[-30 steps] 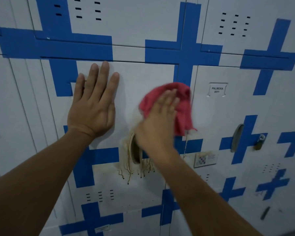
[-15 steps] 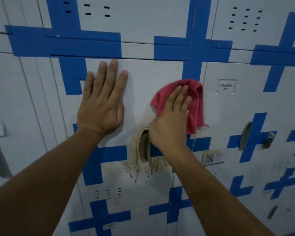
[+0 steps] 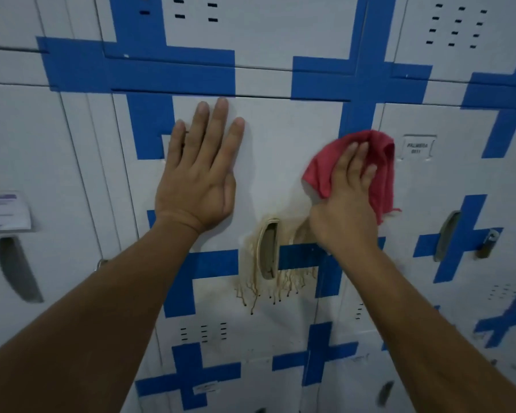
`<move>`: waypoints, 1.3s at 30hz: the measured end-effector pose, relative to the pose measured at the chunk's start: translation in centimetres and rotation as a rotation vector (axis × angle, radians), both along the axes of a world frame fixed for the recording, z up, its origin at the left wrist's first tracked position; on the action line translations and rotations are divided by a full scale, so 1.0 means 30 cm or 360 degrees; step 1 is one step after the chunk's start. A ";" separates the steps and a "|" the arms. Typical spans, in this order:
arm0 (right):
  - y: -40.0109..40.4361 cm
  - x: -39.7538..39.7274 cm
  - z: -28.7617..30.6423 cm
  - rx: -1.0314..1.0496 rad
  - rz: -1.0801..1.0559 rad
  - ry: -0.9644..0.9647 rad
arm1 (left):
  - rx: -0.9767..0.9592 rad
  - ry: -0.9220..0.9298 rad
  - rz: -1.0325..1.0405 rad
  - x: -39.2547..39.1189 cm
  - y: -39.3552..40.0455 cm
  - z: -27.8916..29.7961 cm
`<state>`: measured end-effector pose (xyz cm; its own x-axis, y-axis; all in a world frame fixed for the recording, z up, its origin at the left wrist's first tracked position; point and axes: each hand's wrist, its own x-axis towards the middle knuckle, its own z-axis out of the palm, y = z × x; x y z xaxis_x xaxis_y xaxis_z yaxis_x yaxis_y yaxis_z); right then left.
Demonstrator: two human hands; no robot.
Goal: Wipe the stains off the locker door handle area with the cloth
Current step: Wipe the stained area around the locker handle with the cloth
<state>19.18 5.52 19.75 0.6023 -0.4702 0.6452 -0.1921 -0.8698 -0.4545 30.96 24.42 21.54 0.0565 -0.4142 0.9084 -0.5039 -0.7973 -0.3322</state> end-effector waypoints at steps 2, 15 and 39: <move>0.107 0.029 0.002 -0.0091 0.0033 -0.0020 | 0.0003 0.0014 0.0006 0.000 0.001 -0.003; -0.043 -0.049 -0.037 -0.0204 -0.0020 0.0043 | 0.0005 -0.0010 -0.0015 -0.013 -0.030 0.009; 0.202 0.051 -0.104 -0.0494 0.0376 0.0002 | -0.0015 0.0027 -0.0021 -0.002 -0.001 0.000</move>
